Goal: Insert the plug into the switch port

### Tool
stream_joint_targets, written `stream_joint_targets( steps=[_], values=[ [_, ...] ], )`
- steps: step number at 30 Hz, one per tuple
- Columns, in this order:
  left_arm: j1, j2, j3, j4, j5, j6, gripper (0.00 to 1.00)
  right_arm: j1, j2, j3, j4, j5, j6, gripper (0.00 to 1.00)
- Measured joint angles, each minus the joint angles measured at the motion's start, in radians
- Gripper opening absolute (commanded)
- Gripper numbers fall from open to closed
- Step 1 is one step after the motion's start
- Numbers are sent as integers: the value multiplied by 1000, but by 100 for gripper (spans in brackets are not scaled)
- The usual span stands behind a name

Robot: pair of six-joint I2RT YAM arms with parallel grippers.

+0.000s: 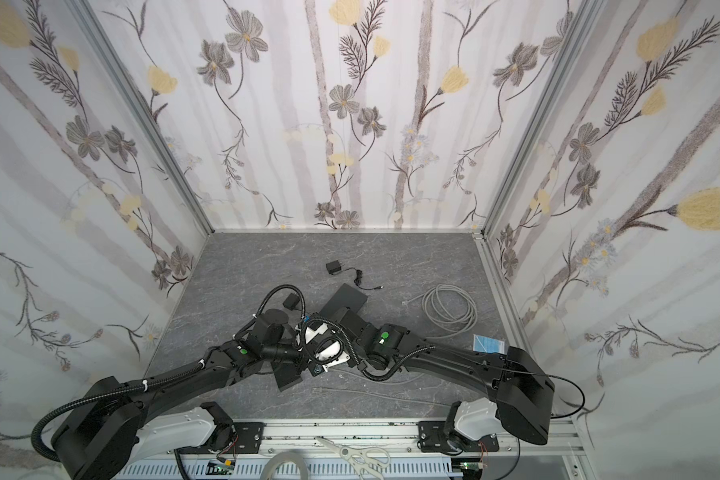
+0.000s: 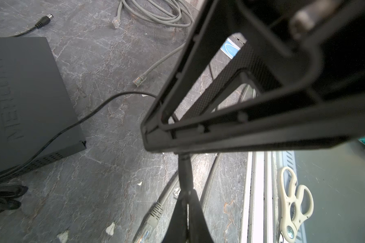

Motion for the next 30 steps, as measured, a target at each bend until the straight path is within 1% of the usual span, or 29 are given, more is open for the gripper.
stream_joint_targets(
  steps=[1,7,8,10,11,13,14,15,16,17,18,19,20,22,23,24,26,27,29,30],
  values=[
    [0,0,0,0,0,0,0,1,0,0,0,0,0,24],
    [0,-1,0,0,0,0,0,4,2,0,-1,-11,0,21],
    [0,-1,0,0,0,0,0,4,3,0,-1,-11,0,18],
    [0,-2,0,0,0,0,0,4,5,0,-3,-12,0,17],
    [0,-3,0,0,0,0,0,4,5,0,-6,-11,0,14],
    [0,-6,0,-2,-1,0,0,4,5,0,-8,-11,0,13],
    [0,-10,0,-5,-2,0,7,4,5,0,-10,-11,0,13],
    [0,-14,0,-8,-5,0,18,4,5,0,-9,-10,0,13],
    [0,-22,-1,-9,-11,0,32,4,5,0,-9,-9,0,13],
    [0,-32,-4,-8,-18,0,42,4,5,-3,-6,-10,2,13],
    [0,-48,-10,-8,-27,-3,47,4,5,-7,-4,-11,10,13],
    [0,-72,-20,-7,-43,-6,51,4,4,-14,-1,-10,12,10],
    [0,-104,-35,-6,-64,-25,56,4,3,-22,1,-10,17,10],
    [0,-198,-85,6,-137,-57,61,4,-7,-40,12,-10,38,9],
    [0,-258,-115,11,-180,-91,63,3,-13,-51,24,-9,47,7],
    [0,-310,-139,16,-224,-123,62,1,-19,-62,40,-6,56,7],
    [0,-465,-196,2,-334,-220,63,-5,-34,-94,92,-7,95,7],
    [0,-553,-216,-20,-392,-274,65,-10,-39,-109,117,-7,111,7],
    [0,-710,-228,-100,-502,-381,65,-22,-47,-143,184,-7,165,7],
    [0,-788,-225,-151,-562,-438,65,-28,-49,-158,218,-7,197,6]
  ],
)
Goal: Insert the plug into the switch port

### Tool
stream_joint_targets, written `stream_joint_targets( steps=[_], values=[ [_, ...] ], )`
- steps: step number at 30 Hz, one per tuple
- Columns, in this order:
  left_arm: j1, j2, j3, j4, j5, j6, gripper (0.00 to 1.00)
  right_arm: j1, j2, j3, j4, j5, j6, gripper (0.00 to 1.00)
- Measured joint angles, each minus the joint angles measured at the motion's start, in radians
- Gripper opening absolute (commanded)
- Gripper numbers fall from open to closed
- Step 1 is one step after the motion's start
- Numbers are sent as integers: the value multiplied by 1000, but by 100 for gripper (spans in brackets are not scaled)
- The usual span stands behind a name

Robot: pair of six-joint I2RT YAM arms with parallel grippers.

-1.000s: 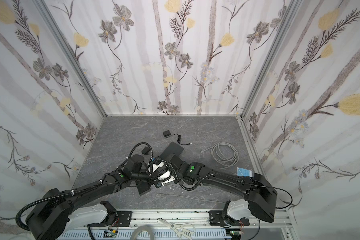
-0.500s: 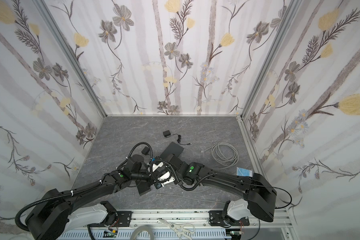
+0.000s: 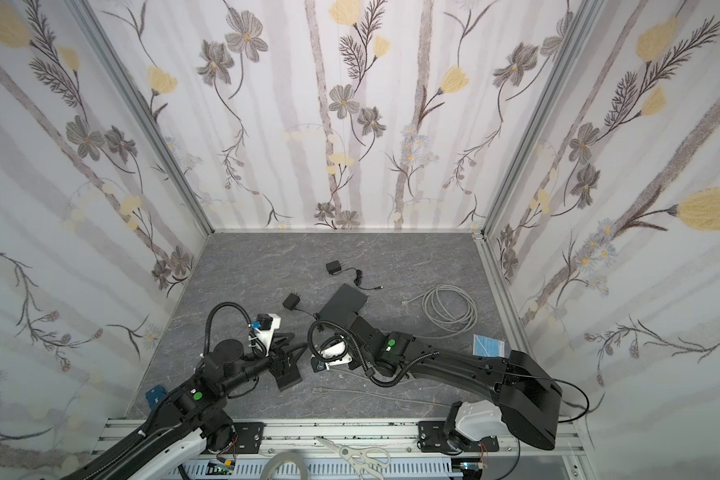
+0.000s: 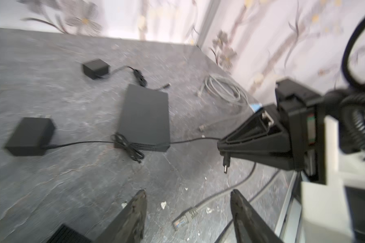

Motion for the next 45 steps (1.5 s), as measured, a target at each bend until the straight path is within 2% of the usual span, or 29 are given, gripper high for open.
stream_joint_targets(
  steps=[1,2,3,4,7,12,15,19,21,27,34,45],
  values=[
    [0,-51,13,-56,-52,-49,65,-6,0,-13,37,0,39,3],
    [0,-84,35,-128,-104,-97,72,-12,1,-24,78,0,87,0],
    [0,-92,63,-200,-148,-138,88,-18,3,-31,120,1,144,0],
    [0,-79,93,-264,-183,-173,100,-23,9,-34,159,6,195,0],
    [2,67,177,-415,-238,-288,100,-35,27,-40,276,26,357,0],
    [1,384,296,-542,-204,-405,100,-67,36,-61,396,45,599,0],
    [1,515,388,-606,-202,-462,100,-89,35,-108,463,14,681,0],
    [1,639,468,-680,-206,-525,83,-108,7,-202,539,-27,752,0],
    [1,690,476,-703,-203,-555,82,-127,-2,-246,594,-32,788,0],
    [0,759,474,-745,-182,-636,94,-137,-33,-290,690,-21,836,0],
    [-1,898,515,-783,-182,-723,93,-138,-34,-297,715,32,861,0],
    [-1,1098,583,-747,-182,-709,90,-138,4,-290,726,94,857,0]
  ],
)
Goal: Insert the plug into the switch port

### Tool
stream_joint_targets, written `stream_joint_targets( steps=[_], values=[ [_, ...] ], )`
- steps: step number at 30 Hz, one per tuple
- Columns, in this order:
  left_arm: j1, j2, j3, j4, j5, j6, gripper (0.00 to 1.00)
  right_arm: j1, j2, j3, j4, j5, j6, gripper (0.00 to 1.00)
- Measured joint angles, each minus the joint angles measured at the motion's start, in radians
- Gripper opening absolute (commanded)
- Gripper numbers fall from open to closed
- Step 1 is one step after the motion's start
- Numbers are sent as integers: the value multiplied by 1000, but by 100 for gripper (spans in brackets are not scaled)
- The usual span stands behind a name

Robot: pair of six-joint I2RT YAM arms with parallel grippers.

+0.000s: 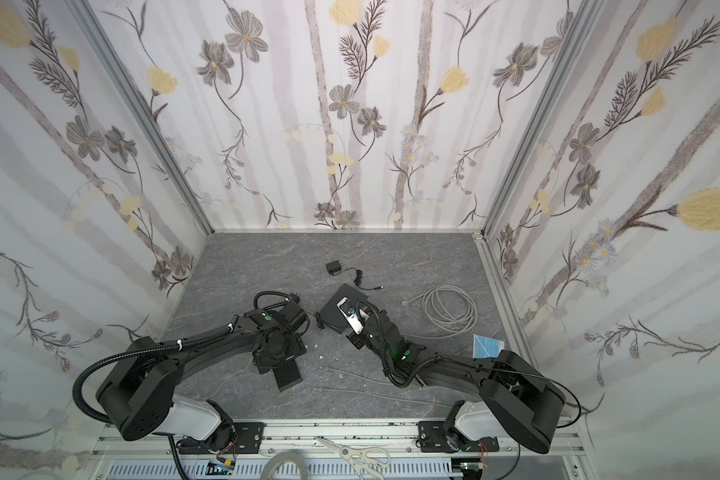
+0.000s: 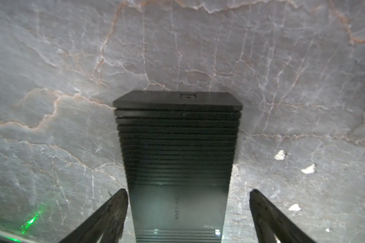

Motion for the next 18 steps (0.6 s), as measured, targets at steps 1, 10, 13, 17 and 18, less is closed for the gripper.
stream_joint_targets(
  steps=[1,10,13,17,18],
  values=[
    [0,11,1,3,-1,4,89,0,2,1,0,2,-1,0],
    [3,46,-12,24,-8,68,67,0,18,1,1,34,-33,0],
    [8,43,-12,30,-8,95,65,0,18,1,2,41,-34,0],
    [12,23,17,30,-12,214,66,0,18,1,5,48,-38,0],
    [12,10,30,31,-11,252,66,0,18,0,6,50,-38,0]
  ],
)
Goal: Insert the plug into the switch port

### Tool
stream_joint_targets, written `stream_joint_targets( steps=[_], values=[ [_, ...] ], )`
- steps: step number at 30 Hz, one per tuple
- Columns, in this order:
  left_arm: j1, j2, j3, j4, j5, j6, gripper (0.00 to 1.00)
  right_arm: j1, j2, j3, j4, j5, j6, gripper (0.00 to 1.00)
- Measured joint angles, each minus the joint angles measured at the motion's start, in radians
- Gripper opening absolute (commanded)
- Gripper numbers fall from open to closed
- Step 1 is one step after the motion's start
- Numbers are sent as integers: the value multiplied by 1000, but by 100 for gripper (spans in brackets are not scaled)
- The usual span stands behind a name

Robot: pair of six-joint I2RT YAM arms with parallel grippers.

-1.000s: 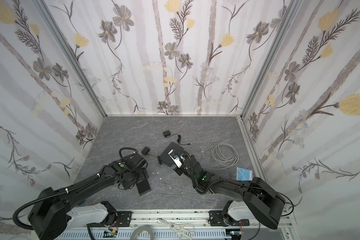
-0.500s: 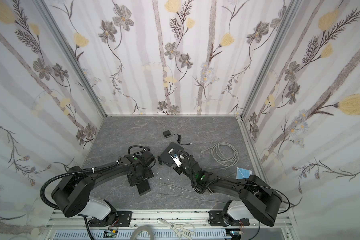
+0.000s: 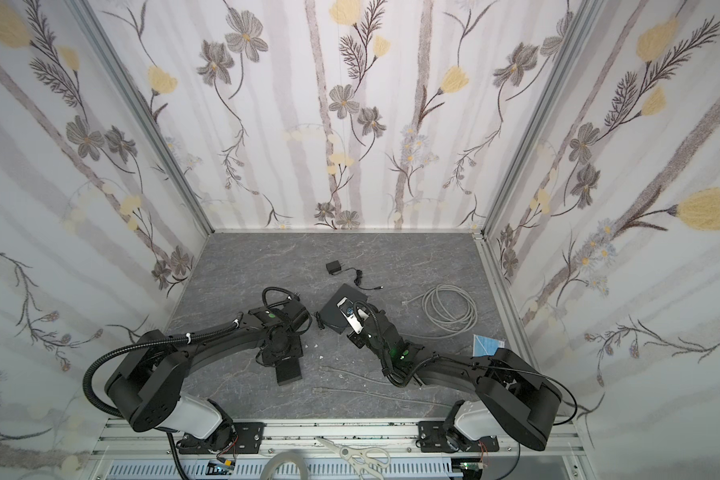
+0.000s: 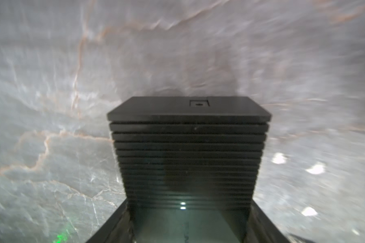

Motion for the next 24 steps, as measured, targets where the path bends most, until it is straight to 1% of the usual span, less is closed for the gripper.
stream_joint_targets(
  steps=[4,6,10,14,18,21,24],
  values=[
    [0,-103,47,10,29,176,66,0,-15,-19,19,12,0,0],
    [0,-158,87,-3,34,266,64,0,-27,-32,37,33,0,0],
    [1,-239,172,-26,35,455,64,-1,-49,-55,57,76,1,0],
    [1,-321,186,-52,98,713,63,-6,-68,-76,90,105,5,0],
    [-5,-363,175,-84,143,965,62,-6,-71,-78,97,114,6,0],
    [-8,-360,163,-132,153,1129,62,-6,-71,-79,97,115,6,0],
    [-9,-340,143,-173,146,1256,64,-6,-71,-79,97,115,6,0]
  ],
)
